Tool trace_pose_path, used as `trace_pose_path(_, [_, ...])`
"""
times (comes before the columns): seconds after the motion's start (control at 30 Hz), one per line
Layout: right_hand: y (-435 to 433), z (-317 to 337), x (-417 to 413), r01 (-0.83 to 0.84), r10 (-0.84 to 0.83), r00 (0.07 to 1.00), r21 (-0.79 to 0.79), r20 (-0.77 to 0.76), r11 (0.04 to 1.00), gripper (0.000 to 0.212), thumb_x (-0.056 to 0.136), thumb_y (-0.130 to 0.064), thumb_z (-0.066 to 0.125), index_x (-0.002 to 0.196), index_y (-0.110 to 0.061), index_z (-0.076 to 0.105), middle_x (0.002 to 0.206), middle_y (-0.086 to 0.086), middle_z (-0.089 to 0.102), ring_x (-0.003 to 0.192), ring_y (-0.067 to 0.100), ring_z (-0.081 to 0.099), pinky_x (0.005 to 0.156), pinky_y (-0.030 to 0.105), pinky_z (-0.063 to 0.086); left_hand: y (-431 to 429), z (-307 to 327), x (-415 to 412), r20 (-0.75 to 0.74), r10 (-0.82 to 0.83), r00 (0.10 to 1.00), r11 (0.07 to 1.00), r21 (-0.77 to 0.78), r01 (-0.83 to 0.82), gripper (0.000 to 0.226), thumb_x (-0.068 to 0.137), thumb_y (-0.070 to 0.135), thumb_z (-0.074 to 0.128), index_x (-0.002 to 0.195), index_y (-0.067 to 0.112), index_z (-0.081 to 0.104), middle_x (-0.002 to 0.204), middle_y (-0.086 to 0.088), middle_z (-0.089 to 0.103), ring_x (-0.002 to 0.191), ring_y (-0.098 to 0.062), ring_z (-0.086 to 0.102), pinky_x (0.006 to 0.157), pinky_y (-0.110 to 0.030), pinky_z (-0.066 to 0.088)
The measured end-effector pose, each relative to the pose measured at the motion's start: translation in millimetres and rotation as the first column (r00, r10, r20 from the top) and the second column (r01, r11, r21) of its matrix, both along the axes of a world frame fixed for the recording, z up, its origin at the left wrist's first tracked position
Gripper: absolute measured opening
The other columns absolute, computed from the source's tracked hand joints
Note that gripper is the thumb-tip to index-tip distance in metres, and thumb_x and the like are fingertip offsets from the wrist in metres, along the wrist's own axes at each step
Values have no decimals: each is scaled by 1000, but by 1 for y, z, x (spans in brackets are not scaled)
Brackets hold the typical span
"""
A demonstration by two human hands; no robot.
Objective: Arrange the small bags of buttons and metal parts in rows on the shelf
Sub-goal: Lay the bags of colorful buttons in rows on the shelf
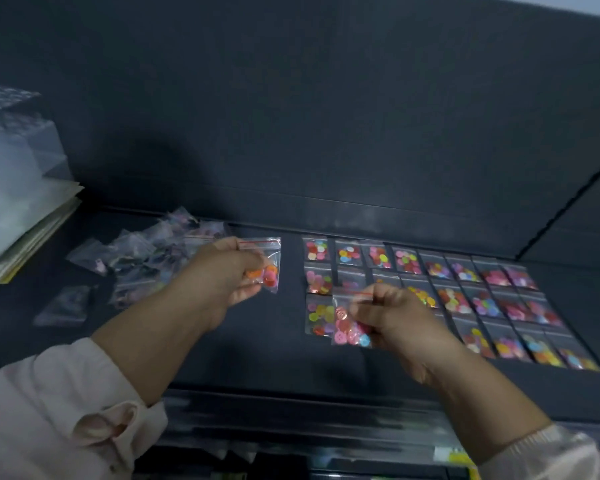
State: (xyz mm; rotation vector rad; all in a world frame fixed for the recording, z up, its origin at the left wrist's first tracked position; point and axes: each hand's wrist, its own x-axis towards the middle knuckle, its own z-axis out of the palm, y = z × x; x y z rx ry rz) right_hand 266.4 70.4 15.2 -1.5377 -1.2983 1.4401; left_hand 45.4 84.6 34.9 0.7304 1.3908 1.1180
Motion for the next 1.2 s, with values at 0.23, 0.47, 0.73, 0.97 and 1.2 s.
trace_pose_path(0.23, [-24,-19,-9,-57,59,997,-43,50,997,15,84,-4,65,74,-14,59,67,-1,62,60,8,57,56,20,49,-15,-4,17,-85,-22,996,1000,3,23,15,85,2,60,80,16,59,78,-8,71,69,-18,65,74,-30,50])
trace_pose_path(0.47, [-29,-33,-10,-182,145,942,99,302,978,28,84,-4,64,75,-30,59,72,-13,63,51,-5,54,52,14,44,-26,-7,22,-127,-55,990,998,4,56,12,86,4,59,82,15,59,77,-10,71,69,-17,65,63,-26,48])
trace_pose_path(0.73, [-34,-34,-7,-264,183,908,176,376,948,33,86,-1,59,76,-32,56,73,-23,55,56,-17,54,50,5,38,-31,-6,29,-128,-77,989,997,2,78,10,85,5,62,84,15,62,90,-9,71,83,-21,66,70,-28,51])
trace_pose_path(0.97, [-24,-1,-4,-68,19,989,338,147,939,11,88,-26,62,80,-19,63,68,-10,60,62,1,56,59,16,45,-33,2,48,-83,-183,980,983,19,185,13,82,4,67,80,15,61,79,-1,71,81,-18,68,71,-28,53])
trace_pose_path(1.2, [-9,22,-1,-26,57,969,131,-241,991,16,91,-12,57,76,-12,60,60,4,58,45,10,48,43,21,37,-32,7,77,-145,-257,956,965,24,263,13,80,11,73,77,16,60,76,1,70,70,-12,66,68,-26,54])
